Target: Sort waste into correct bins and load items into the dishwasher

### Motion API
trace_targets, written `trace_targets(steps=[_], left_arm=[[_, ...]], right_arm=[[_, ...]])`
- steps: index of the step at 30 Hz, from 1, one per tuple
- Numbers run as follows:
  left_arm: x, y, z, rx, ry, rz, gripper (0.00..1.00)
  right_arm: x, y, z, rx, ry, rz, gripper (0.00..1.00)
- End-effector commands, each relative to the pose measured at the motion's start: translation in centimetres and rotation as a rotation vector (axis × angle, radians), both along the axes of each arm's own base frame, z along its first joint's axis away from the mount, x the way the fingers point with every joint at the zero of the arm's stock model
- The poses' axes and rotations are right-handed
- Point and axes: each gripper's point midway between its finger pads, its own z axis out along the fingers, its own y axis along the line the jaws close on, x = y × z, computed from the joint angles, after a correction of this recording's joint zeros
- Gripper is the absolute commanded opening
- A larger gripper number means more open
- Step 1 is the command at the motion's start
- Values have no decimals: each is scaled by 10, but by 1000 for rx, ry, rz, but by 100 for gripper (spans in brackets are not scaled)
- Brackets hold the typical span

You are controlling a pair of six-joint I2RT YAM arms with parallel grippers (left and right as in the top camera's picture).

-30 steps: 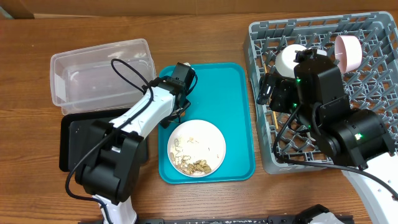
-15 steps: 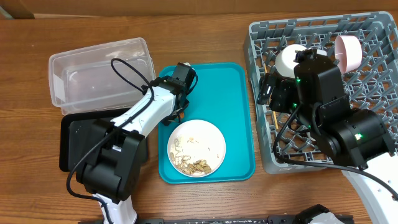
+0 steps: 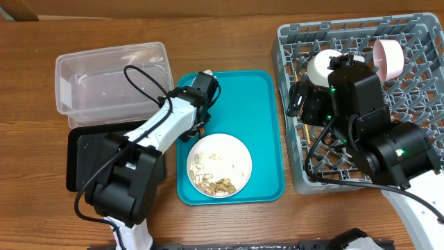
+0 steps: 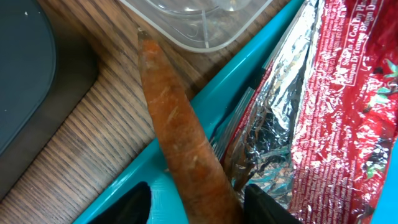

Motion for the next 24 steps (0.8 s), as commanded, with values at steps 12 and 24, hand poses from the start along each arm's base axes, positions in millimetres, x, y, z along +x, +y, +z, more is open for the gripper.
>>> trace_targets(steps=[12, 24], left_arm=[[-29, -1, -33, -32, 136, -2, 42], [-28, -1, -9, -46, 148, -18, 4]], right_arm=[[1, -2, 4, 2, -13, -12, 100], [1, -2, 4, 2, -13, -12, 100]])
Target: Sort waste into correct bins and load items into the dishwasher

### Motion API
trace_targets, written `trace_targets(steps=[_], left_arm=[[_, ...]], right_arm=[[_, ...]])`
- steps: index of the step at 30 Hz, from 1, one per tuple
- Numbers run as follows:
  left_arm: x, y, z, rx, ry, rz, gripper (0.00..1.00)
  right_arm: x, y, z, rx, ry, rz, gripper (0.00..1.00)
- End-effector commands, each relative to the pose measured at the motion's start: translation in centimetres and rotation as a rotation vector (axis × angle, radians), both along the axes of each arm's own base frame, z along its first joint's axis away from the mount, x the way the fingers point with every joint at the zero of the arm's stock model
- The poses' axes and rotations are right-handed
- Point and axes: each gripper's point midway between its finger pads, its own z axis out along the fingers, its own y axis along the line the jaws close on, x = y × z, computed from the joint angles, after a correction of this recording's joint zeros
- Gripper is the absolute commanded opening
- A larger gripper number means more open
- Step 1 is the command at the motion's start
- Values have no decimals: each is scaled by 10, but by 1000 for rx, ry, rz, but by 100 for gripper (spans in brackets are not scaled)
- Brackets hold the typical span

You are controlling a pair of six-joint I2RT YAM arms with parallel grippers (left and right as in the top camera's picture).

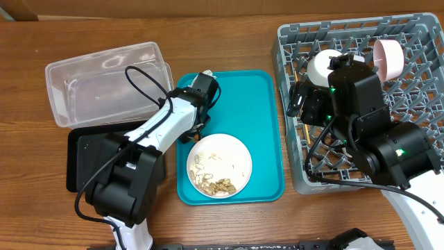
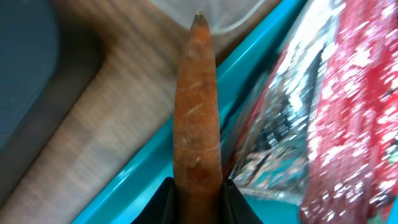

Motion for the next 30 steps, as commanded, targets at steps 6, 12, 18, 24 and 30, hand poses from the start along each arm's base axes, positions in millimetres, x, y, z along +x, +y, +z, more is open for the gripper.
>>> trace_targets(steps=[6, 12, 18, 24, 30], left_arm=[[-5, 0, 42, -51, 5, -2, 4], [-9, 6, 90, -67, -86, -11, 6], [-27, 28, 125, -7, -133, 16, 8], [-56, 79, 134, 90, -71, 204, 21], [-80, 131, 117, 115, 46, 369, 21]], right_arm=[[1, -2, 4, 2, -13, -12, 100], [1, -2, 4, 2, -13, -12, 100], [1, -2, 4, 3, -13, -12, 100], [1, -2, 4, 2, -13, -12, 100], [1, -2, 4, 2, -13, -12, 100]])
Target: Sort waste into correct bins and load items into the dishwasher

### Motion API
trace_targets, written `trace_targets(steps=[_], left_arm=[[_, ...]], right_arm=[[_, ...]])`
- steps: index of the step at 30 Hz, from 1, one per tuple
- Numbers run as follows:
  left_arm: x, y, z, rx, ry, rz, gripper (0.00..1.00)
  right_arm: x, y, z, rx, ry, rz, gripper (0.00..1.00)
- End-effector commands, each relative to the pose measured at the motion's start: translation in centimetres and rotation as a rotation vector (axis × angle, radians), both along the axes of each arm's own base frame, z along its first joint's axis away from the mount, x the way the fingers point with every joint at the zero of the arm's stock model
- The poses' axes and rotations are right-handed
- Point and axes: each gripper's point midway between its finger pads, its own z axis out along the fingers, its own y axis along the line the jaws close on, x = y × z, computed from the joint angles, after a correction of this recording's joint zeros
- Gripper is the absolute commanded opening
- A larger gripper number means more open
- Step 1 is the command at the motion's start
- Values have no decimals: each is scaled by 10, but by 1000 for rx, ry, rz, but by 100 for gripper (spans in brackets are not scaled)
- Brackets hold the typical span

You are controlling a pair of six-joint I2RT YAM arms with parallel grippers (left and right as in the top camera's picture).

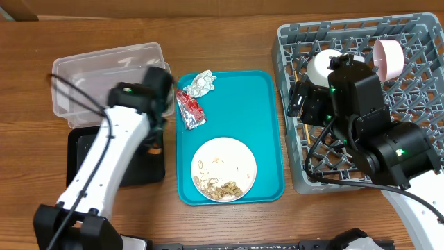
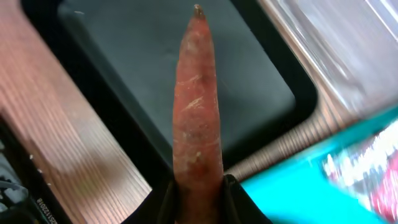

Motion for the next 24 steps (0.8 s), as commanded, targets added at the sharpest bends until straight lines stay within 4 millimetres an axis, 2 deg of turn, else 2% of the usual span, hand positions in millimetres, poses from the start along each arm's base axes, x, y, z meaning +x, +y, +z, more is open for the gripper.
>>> trace_targets(steps=[1, 4, 5, 6, 7, 8, 9, 10, 12, 15, 17, 20, 23, 24], left_arm=[[-13, 29, -10, 21, 27, 106, 21], [-24, 35, -29, -26, 70, 127, 21], [-30, 37, -35, -32, 93, 136, 26], [-36, 36, -40, -41, 115, 141, 42], [-41, 35, -43, -45, 134, 141, 67], [-45, 35, -44, -42, 148, 138, 82], [-46, 37, -43, -28, 159, 122, 96], [-46, 39, -41, -20, 160, 104, 100], [-41, 39, -34, -23, 152, 57, 100], [-24, 35, -12, -46, 114, -52, 100], [-4, 25, 5, -83, 70, -191, 95], [34, -11, 36, -162, -52, -501, 89], [67, -63, 65, -192, -197, -858, 88], [73, -76, 70, -175, -228, -930, 89]], right_arm=[[1, -2, 4, 3, -13, -12, 100], [1, -2, 4, 3, -13, -12, 100], [1, -2, 4, 3, -13, -12, 100], [1, -2, 4, 3, -13, -12, 100], [1, -2, 4, 3, -13, -12, 100], [1, -2, 4, 3, -13, -12, 100], [1, -2, 4, 3, -13, -12, 100], [1, -2, 4, 3, -13, -12, 100], [1, -2, 4, 3, -13, -12, 100], [1, -2, 4, 3, -13, -12, 100], [1, -2, 4, 3, -13, -12, 100], [1, -2, 4, 3, -13, -12, 100], [1, -2, 4, 3, -13, -12, 100], [1, -2, 4, 3, -13, -12, 100]])
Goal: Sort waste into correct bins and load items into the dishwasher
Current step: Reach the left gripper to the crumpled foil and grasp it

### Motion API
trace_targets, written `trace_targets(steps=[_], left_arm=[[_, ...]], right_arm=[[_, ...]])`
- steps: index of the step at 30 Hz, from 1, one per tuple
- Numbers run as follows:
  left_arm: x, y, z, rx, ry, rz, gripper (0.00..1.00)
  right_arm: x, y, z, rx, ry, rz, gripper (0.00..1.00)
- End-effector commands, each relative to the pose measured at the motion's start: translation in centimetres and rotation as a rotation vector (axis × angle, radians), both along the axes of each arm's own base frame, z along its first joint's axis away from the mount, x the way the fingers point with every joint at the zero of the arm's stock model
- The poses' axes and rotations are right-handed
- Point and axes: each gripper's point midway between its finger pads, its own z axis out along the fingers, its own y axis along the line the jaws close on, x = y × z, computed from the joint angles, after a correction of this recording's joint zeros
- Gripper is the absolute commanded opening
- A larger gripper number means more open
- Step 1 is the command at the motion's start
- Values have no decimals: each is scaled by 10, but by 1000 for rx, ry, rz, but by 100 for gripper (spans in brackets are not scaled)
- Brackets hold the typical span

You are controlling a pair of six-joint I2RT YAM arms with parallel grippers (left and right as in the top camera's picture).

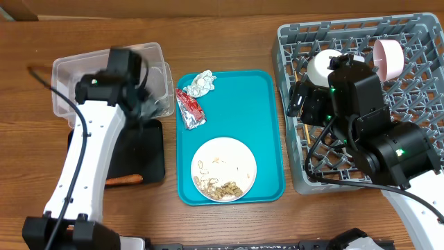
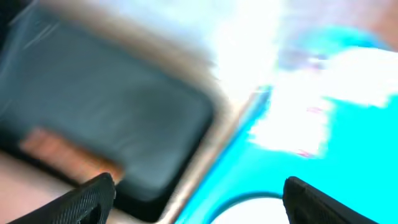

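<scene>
An orange carrot (image 1: 123, 180) lies in the black bin (image 1: 151, 158) at the left; the blurred left wrist view shows it as an orange streak (image 2: 65, 154). My left gripper (image 1: 148, 110) hovers over the bin's far right corner, by the teal tray (image 1: 267, 139), and stands open (image 2: 205, 199) with nothing between its fingers (image 2: 93, 194). On the tray are a white plate (image 1: 223, 168) of food scraps, a red wrapper (image 1: 189, 110) and crumpled foil (image 1: 201, 83). My right gripper (image 1: 298, 103) hangs over the left side of the grey dish rack (image 1: 416, 90); its jaws do not show.
A clear plastic container (image 1: 83, 73) stands behind the black bin, partly under my left arm. The rack holds a white bowl (image 1: 320, 64) and a pink cup (image 1: 388, 57). Bare wooden table lies in front of the tray.
My left gripper held the carrot over the black bin and is now open. The carrot lies in the bin's near part, and the gripper has moved up and toward the tray.
The left gripper stood open around the carrot at the tray's far left corner, then shut on it there. It then held the carrot over the black bin. Now the carrot lies in the bin and the gripper is open. The right arm stayed still.
</scene>
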Motion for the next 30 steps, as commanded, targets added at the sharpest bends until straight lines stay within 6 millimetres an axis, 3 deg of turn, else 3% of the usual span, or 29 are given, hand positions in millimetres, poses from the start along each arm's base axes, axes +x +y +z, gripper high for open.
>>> trace_targets(steps=[1, 7, 10, 16, 21, 30], left_arm=[[13, -63, 29, -7, -124, -456, 89], [55, -111, 19, 161, -244, -623, 97], [80, -126, -8, 186, -247, -657, 98], [111, -127, -74, 89, -121, -633, 98], [128, -126, -97, 124, -87, -688, 100], [131, -122, -145, 162, -6, -704, 100]], right_arm=[[1, -2, 4, 2, -13, -12, 100], [1, -2, 4, 2, -13, -12, 100], [1, -2, 4, 2, -13, -12, 100], [1, -2, 4, 2, -13, -12, 100], [1, -2, 4, 2, -13, -12, 100], [1, -2, 4, 2, -13, -12, 100]])
